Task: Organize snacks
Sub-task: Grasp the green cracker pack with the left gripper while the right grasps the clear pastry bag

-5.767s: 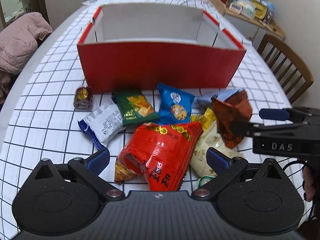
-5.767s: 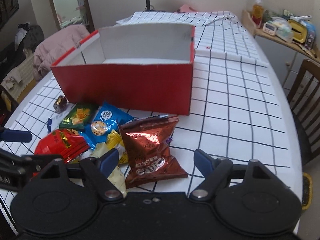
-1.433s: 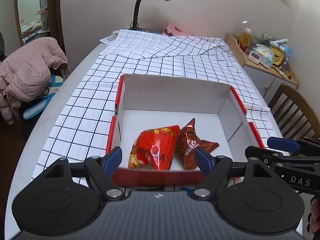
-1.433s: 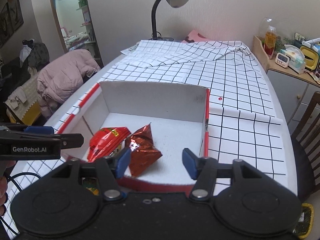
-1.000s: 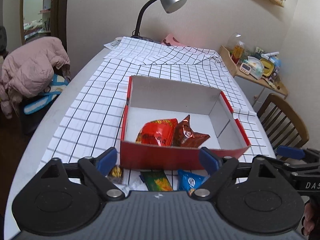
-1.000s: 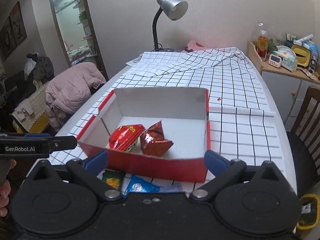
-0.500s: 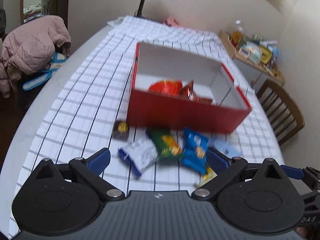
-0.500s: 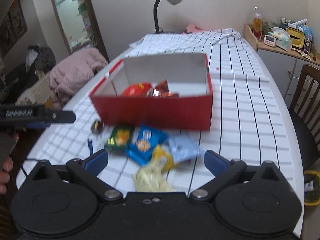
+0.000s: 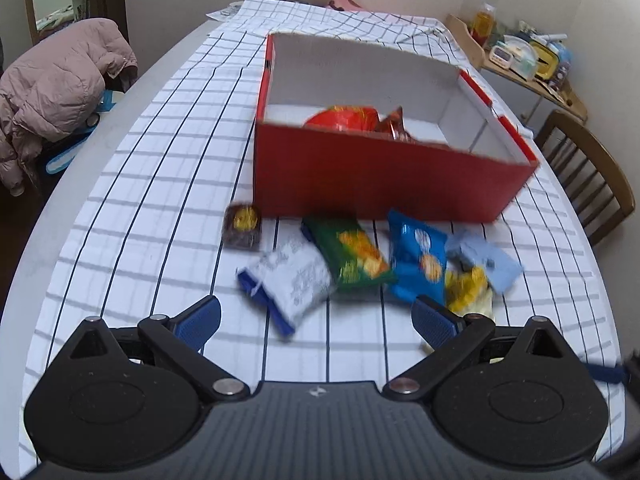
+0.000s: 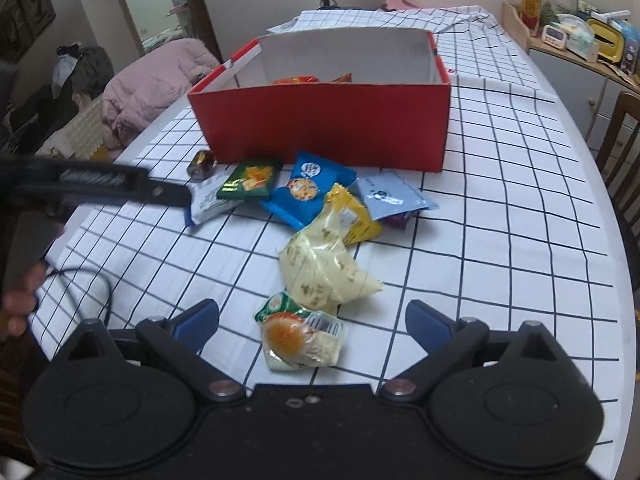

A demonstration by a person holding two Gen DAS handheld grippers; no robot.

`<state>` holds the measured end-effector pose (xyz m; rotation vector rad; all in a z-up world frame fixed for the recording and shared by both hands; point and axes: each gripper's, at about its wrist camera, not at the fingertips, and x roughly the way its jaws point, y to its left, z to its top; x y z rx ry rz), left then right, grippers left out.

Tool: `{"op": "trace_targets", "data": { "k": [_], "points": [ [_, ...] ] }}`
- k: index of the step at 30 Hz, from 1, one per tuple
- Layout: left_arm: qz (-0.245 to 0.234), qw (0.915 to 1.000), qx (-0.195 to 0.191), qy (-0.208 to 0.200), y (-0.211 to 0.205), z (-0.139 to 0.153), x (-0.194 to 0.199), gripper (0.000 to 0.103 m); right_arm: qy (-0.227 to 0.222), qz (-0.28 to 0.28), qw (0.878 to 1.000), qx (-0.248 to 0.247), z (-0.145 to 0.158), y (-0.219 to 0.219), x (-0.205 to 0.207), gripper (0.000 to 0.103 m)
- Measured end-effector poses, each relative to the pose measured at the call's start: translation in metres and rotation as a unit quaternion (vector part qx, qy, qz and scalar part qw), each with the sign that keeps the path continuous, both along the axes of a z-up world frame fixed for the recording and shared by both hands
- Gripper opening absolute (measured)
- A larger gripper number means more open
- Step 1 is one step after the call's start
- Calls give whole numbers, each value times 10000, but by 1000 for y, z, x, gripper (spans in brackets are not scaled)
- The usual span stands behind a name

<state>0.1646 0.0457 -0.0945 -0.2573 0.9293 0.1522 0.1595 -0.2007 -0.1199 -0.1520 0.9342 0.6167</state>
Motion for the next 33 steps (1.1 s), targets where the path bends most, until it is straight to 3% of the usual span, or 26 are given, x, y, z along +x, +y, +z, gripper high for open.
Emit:
{"op": "trace_targets", "data": {
  "k": [14, 20, 30, 33],
  "points": [
    [176, 9968, -68, 778, -6, -29, 88, 101, 345, 331, 9987, -201, -23, 14, 6, 85],
    [231, 9942, 79, 1046, -12, -43, 103, 86, 409, 486, 9975, -304, -31, 20, 8, 80],
    [273, 9924, 417, 1126, -17, -51, 113, 84, 409, 668, 9958, -471, -39, 27, 9, 72],
    [264, 9913, 629, 1126, -21, -53, 114, 75, 351, 698, 9952, -585, -40, 30, 9, 68]
  ]
}}
